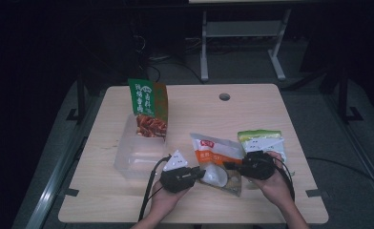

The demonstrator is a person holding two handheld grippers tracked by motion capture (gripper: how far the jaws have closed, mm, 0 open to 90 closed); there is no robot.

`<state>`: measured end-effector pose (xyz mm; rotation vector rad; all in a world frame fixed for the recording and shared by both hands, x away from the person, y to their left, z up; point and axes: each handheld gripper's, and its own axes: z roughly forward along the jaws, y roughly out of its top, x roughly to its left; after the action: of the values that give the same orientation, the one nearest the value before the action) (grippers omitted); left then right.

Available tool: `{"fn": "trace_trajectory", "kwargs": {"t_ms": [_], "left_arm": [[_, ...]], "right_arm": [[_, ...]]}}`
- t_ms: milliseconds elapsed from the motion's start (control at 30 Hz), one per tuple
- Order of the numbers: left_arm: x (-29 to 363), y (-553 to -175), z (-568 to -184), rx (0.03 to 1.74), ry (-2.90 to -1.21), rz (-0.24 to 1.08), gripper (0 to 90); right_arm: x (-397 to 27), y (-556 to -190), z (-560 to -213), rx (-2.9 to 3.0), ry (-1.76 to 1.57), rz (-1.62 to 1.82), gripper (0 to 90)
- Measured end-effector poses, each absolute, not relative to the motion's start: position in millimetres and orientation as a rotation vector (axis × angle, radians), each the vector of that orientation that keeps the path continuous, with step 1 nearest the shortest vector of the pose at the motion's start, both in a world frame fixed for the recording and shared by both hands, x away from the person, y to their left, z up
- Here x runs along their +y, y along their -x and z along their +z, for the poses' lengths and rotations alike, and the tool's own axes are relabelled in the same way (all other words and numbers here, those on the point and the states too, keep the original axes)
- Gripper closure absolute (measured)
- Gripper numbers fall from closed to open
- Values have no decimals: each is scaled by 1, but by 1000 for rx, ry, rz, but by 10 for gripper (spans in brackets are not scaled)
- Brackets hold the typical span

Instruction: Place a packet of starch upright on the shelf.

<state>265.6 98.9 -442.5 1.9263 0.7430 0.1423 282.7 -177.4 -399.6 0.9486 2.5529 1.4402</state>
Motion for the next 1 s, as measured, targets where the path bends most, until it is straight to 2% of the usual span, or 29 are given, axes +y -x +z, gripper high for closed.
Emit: {"fn": "trace_trajectory", "kwargs": {"t_ms": [467,1000], "left_arm": [[99,-254,-437,678,-1977,184,666],[116,-238,-428,663,-1999,168,560]], "right_arm": [[-192,-283,-385,2491,-958,1454,897],[-167,-304,-358,2505,-876,1484,897]]}}
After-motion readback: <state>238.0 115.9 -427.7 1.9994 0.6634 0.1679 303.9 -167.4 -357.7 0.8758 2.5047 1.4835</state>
